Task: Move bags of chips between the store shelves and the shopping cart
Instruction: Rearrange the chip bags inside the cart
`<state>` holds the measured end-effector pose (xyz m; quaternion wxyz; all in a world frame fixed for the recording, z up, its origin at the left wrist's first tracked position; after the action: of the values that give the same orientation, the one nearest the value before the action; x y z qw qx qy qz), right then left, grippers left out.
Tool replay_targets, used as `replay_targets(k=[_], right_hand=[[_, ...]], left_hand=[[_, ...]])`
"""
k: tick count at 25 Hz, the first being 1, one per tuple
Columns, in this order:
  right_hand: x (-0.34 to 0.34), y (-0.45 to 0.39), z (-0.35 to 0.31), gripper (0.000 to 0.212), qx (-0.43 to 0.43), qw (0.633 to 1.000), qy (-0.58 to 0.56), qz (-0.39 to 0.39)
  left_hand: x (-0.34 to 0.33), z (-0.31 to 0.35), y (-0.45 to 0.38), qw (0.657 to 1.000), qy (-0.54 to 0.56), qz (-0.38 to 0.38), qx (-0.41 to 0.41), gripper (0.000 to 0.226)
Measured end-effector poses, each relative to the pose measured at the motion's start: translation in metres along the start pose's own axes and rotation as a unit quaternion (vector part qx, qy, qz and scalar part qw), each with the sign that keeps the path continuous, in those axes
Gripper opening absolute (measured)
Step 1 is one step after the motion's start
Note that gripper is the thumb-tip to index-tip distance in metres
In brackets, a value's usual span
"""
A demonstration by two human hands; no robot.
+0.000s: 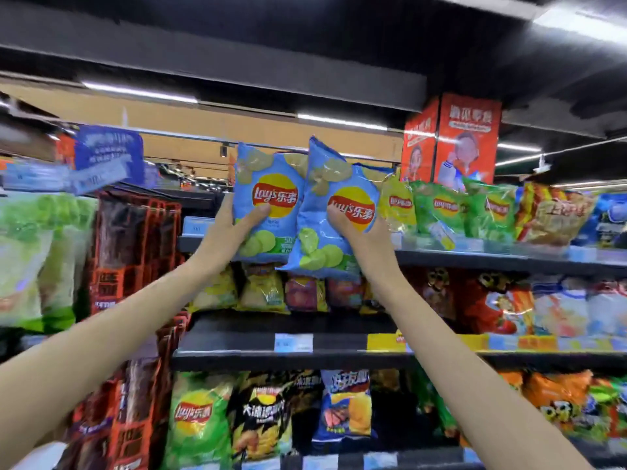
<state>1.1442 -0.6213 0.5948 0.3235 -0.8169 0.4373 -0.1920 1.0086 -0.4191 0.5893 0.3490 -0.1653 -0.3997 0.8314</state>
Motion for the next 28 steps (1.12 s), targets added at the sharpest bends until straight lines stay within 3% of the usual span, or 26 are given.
replay_targets(k=[7, 14, 18, 23, 28], right_hand=[[-0.055, -0.117, -0.005, 0.048, 0.041, 0.999, -0.014, 0.002], [-0.083, -0.168, 0.018, 0.046, 0.058, 0.998, -0.019, 0.008], [-0.084, -0.18, 0.023, 0.058, 0.053, 0.999, 0.004, 0.008], [-0.083, -0.18, 0.022, 0.055, 0.062, 0.998, 0.015, 0.009], [-0.094, -0.17, 0.015, 0.056, 0.072, 0.996, 0.045, -0.003]], left_hand=[[0.051, -0.018, -0.13, 0.997, -0.078, 0.023, -0.006, 0.053], [0.077, -0.086, -0.196, 0.963, -0.219, -0.043, 0.152, 0.067], [0.084, -0.114, -0.205, 0.947, -0.213, -0.096, 0.22, 0.049], [0.072, -0.123, -0.192, 0.93, -0.209, -0.162, 0.255, 0.03], [0.054, -0.122, -0.184, 0.916, -0.219, -0.217, 0.256, 0.054]])
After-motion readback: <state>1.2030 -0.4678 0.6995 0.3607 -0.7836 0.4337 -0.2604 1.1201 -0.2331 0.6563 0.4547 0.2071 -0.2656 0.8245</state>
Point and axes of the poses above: each hand's wrist, its own y-axis away from the middle knuckle, its own x-axis out of the back of the hand, z = x × y, the point moved 6 cm from there along -y, towards the middle knuckle, and after that the axes turned 5 degrees about -x, right-handed, at the moved point
